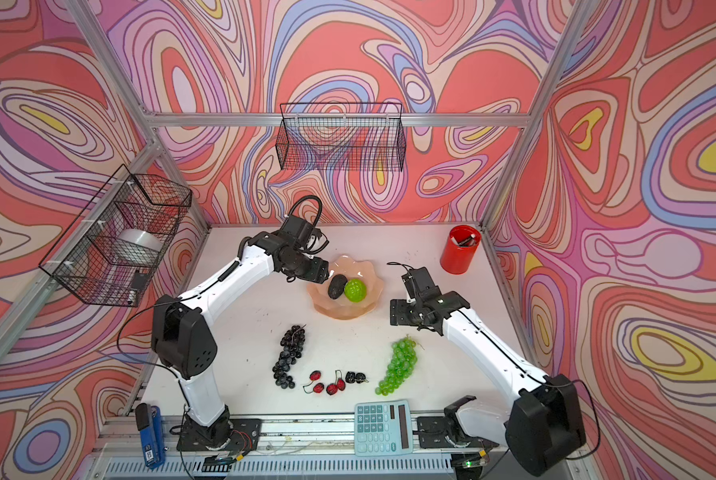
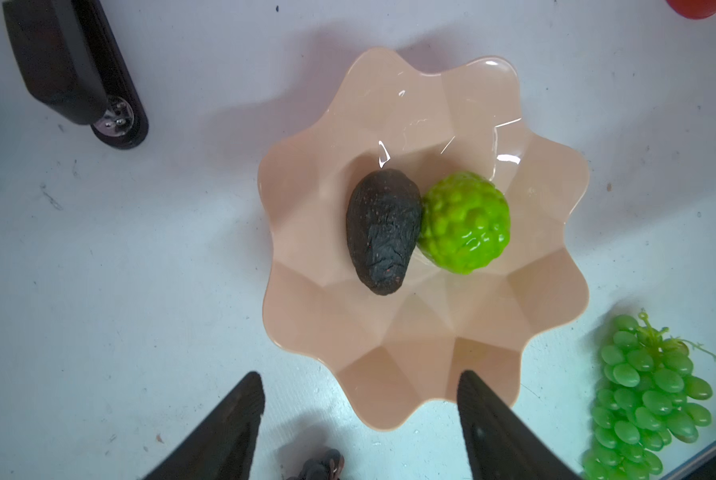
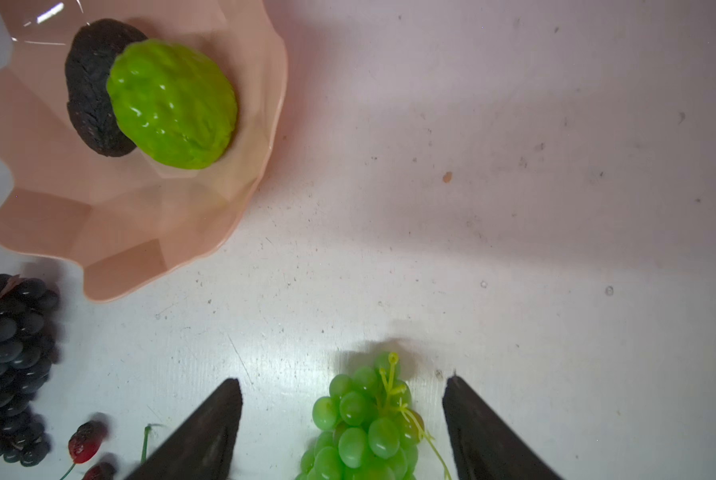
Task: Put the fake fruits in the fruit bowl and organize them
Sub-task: 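Move the right gripper over the green grape bunch and grasp its stem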
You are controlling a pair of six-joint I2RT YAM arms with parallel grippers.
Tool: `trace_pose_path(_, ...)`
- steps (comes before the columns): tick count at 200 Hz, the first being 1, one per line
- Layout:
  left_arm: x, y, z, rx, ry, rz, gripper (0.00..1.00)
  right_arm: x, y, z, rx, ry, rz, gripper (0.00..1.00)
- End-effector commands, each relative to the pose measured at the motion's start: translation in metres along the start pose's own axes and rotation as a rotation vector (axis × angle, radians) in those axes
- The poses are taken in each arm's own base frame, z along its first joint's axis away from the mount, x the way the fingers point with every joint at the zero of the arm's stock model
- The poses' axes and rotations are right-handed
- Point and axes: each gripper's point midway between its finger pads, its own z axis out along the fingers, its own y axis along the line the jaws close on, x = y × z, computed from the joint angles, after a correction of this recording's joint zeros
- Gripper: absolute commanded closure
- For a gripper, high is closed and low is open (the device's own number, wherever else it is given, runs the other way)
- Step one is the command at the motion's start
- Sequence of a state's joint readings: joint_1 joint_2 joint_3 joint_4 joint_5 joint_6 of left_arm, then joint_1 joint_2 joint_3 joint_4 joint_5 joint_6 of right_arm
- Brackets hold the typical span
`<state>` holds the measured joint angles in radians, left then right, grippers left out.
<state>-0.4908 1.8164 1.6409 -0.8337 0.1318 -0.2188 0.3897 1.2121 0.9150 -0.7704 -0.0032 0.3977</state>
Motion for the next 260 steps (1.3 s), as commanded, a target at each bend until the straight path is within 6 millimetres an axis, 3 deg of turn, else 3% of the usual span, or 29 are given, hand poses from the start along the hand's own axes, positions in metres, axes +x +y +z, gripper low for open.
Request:
trace_pose_path(1, 0.014, 0.000, -0.008, 0.020, -0.012, -0.046, 0.24, 0.017, -0.008, -0.004, -0.022, 0.049, 0.121, 0.23)
trace_pose_path(30, 0.025, 0.000, -0.018, 0.035, -0.022, -0.055, 0.24, 0.043, -0.008, 0.001, -0.076, 0.116, 0.240, 0.35)
trace_pose_path(87, 0.023, -0.001, -0.029, 0.044, -0.061, -0.045, 0.24, 0.074, -0.009, 0.006, -0.111, 0.169, 0.385, 0.34)
trace_pose_path(181, 0.024, 0.002, -0.029, 0.026, -0.059, -0.046, 0.24, 0.070, -0.026, 0.023, -0.019, 0.138, 0.385, 0.24)
trace_pose_path(260, 0.024, 0.005, -0.034, 0.003, -0.057, -0.044, 0.24, 0.045, -0.024, 0.053, -0.043, 0.075, 0.402, 0.19)
